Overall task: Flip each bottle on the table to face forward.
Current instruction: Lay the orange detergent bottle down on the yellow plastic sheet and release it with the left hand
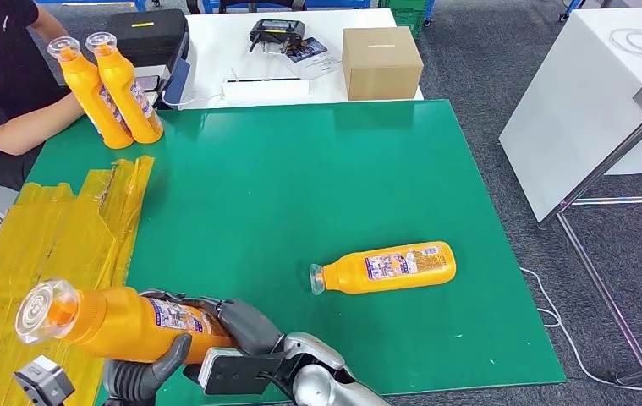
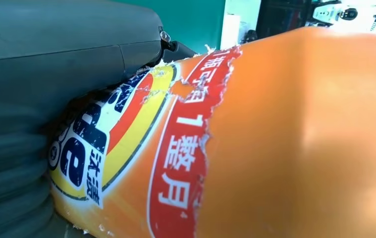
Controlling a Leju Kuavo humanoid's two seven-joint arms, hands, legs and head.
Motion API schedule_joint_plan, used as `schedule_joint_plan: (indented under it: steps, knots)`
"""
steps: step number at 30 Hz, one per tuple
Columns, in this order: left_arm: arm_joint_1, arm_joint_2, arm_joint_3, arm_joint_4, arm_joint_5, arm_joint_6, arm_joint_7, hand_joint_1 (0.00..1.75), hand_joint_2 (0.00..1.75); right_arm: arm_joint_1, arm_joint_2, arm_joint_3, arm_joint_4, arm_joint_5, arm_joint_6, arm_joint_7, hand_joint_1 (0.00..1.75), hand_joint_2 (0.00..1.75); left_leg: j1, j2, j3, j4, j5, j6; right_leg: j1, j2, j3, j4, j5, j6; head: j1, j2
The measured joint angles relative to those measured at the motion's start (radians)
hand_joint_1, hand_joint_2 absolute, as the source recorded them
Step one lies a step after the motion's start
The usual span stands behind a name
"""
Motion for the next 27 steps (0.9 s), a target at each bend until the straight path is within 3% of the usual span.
schedule_joint_plan:
  steps: [1,5,13,18,23,27]
  knots:
    - [-0.001,0.000,0.000,0.000,-0.005,0.004,-0.004,1.75,1.75,0.002,0.000,0.000,0.000,0.004,-0.008,0.000,1.75,1.75,0.000,0.000,0.000,0.000,0.000,0.000,0.000,0.000,0.000,0.000,0.000,0.000,0.000,0.000]
    - [-0.003,-0.002,0.000,-0.004,-0.063,0.038,-0.033,1.75,1.75,0.019,-0.006,-0.006,-0.006,0.027,-0.057,0.013,0.05,1.75,0.000,0.000,0.000,0.000,0.000,0.000,0.000,0.000,0.000,0.000,0.000,0.000,0.000,0.000]
    - [-0.014,-0.002,0.018,-0.027,-0.169,0.115,-0.080,1.75,1.75,0.065,-0.056,-0.050,-0.049,0.060,-0.095,0.044,0.00,1.75,0.000,0.000,0.000,0.000,0.000,0.000,0.000,0.000,0.000,0.000,0.000,0.000,0.000,0.000]
    - [-0.028,-0.009,0.069,-0.037,-0.390,0.297,-0.136,1.75,1.75,0.103,-0.086,-0.104,-0.132,0.078,-0.117,0.054,0.00,1.75,0.000,0.000,0.000,0.000,0.000,0.000,0.000,0.000,0.000,0.000,0.000,0.000,0.000,0.000]
    - [-0.053,-0.009,0.177,-0.036,-0.785,0.526,-0.108,1.75,1.75,0.125,-0.127,-0.188,-0.256,0.082,-0.101,0.038,0.00,1.75,0.000,0.000,0.000,0.000,0.000,0.000,0.000,0.000,0.000,0.000,0.000,0.000,0.000,0.000]
    - [-0.073,-0.006,0.264,0.026,-1.254,0.692,0.025,1.75,1.75,0.132,-0.156,-0.234,-0.325,0.070,-0.072,0.021,0.00,1.75,0.000,0.000,0.000,0.000,0.000,0.000,0.000,0.000,0.000,0.000,0.000,0.000,0.000,0.000]
